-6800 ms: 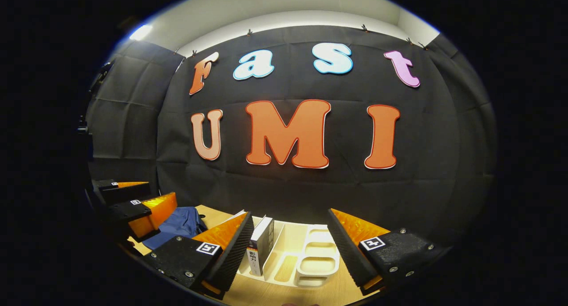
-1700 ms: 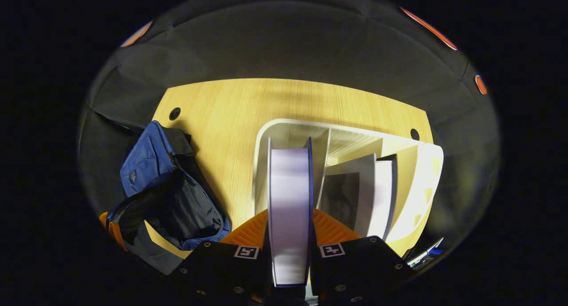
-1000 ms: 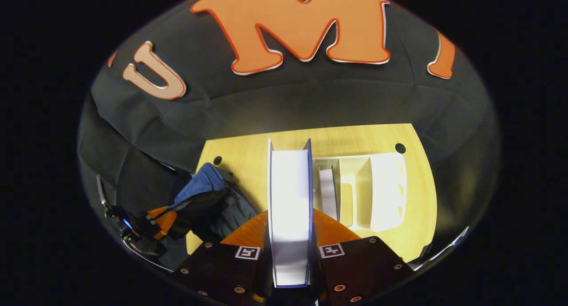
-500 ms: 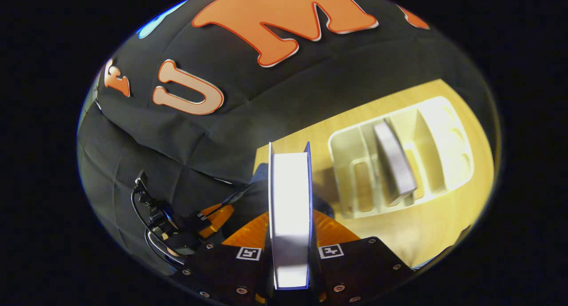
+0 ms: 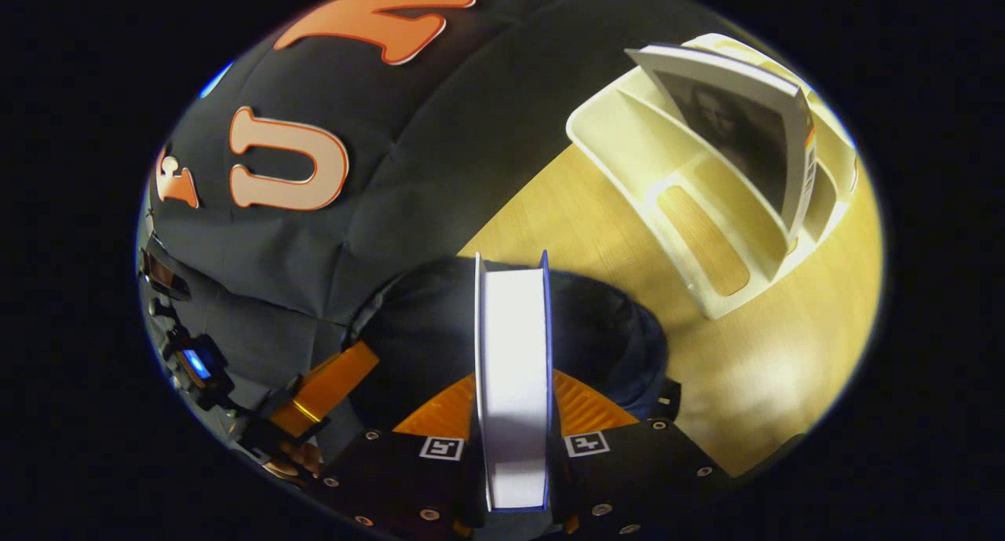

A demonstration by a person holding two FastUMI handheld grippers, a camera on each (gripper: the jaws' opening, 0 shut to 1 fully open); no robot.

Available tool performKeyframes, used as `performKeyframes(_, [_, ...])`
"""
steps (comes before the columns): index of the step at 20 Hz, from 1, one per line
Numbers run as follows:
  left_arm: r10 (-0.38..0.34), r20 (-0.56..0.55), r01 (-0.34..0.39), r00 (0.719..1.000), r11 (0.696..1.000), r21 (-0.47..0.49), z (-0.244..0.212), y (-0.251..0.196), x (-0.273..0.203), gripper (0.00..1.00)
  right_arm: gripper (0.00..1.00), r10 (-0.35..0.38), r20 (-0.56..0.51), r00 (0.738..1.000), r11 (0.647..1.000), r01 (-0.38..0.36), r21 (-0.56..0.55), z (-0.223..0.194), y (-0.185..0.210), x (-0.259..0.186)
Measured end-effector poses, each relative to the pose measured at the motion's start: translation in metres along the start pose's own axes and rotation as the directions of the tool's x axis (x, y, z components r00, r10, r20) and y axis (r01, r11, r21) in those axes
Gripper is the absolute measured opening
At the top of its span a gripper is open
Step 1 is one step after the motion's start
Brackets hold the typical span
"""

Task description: Open the schoolbag, grab two books from the bookshelf and put them into the schoolbag.

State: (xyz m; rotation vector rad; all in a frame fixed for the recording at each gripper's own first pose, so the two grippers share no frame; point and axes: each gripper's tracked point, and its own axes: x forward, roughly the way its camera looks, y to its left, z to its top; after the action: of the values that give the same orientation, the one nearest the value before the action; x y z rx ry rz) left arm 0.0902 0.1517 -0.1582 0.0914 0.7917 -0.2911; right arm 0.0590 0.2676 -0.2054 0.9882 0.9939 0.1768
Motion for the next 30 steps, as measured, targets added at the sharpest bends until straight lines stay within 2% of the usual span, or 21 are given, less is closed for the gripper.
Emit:
performKeyframes(3, [-0.028,0.013,0.028,1.000,0.999,0.037,-0.005,-0.012,-0.003,0.02,0.32,0.033,0.020,0.999,0.991,-0.036,0.133,-0.010,-0.002,0.032])
performKeyframes(7, [-0.070,0.009,0.070,0.997,0.997,0.031,-0.009,-0.023,-0.007,0.02,0.32,0.073,0.015,0.997,0.985,-0.075,0.153,-0.022,0.003,0.066])
performKeyframes(11, [-0.094,0.000,0.094,0.996,0.995,0.029,-0.015,-0.029,-0.004,0.01,0.32,0.058,0.038,0.998,0.989,-0.062,0.132,-0.029,0.002,0.095])
performKeyframes(12, [-0.092,-0.004,0.092,0.996,0.995,0.036,-0.016,-0.030,-0.003,0.05,0.32,0.064,0.041,0.997,0.988,-0.070,0.141,-0.029,0.004,0.101])
performKeyframes(13, [-0.093,0.002,0.093,0.996,0.995,0.044,-0.014,-0.031,-0.004,0.01,0.32,0.067,0.049,0.997,0.986,-0.074,0.146,-0.030,0.005,0.102])
performKeyframes(17, [-0.092,-0.003,0.092,0.996,0.994,0.065,-0.018,-0.037,-0.006,0.01,0.34,0.088,0.074,0.993,0.983,-0.099,0.153,-0.034,0.003,0.132])
performKeyframes(19, [-0.095,-0.010,0.095,0.995,0.994,0.061,-0.022,-0.042,-0.006,0.01,0.36,0.038,0.085,0.996,0.989,-0.050,0.141,-0.034,0.003,0.153])
performKeyframes(20, [-0.087,-0.017,0.088,0.996,0.995,0.056,-0.024,-0.041,-0.005,0.01,0.43,-0.018,0.073,0.997,0.992,0.009,0.125,-0.038,-0.007,0.156])
performKeyframes(21, [-0.082,-0.017,0.083,0.996,0.995,0.050,-0.023,-0.037,-0.005,0.01,0.34,-0.069,0.039,0.997,0.992,0.064,0.105,-0.046,-0.015,0.156])
performKeyframes(22, [-0.071,-0.007,0.072,0.997,0.996,0.044,-0.020,-0.034,-0.005,0.01,0.45,-0.083,0.010,0.996,0.993,0.082,0.088,-0.048,-0.016,0.153])
performKeyframes(23, [-0.063,-0.003,0.063,0.998,0.997,0.042,-0.018,-0.029,-0.006,0.01,0.69,-0.125,-0.011,0.992,0.990,0.125,0.061,-0.047,-0.024,0.145])
performKeyframes(24, [-0.056,-0.005,0.056,0.998,0.998,0.041,-0.018,-0.027,-0.008,0.01,0.80,-0.152,-0.018,0.988,0.988,0.152,0.040,-0.045,-0.028,0.132])
performKeyframes(26, [-0.056,0.000,0.056,0.998,0.998,0.032,-0.019,-0.027,-0.007,0.01,0.94,-0.221,-0.005,0.975,0.975,0.220,-0.041,-0.033,-0.039,0.114])
performKeyframes(27, [-0.057,-0.002,0.057,0.998,0.998,0.025,-0.021,-0.029,-0.004,0.01,0.96,-0.251,0.016,0.968,0.963,0.252,-0.091,-0.023,-0.045,0.104])
performKeyframes(30, [-0.058,-0.002,0.058,0.998,0.998,0.004,-0.024,-0.031,-0.002,0.01,0.97,-0.241,0.088,0.967,0.943,0.254,-0.214,0.010,-0.031,0.054])
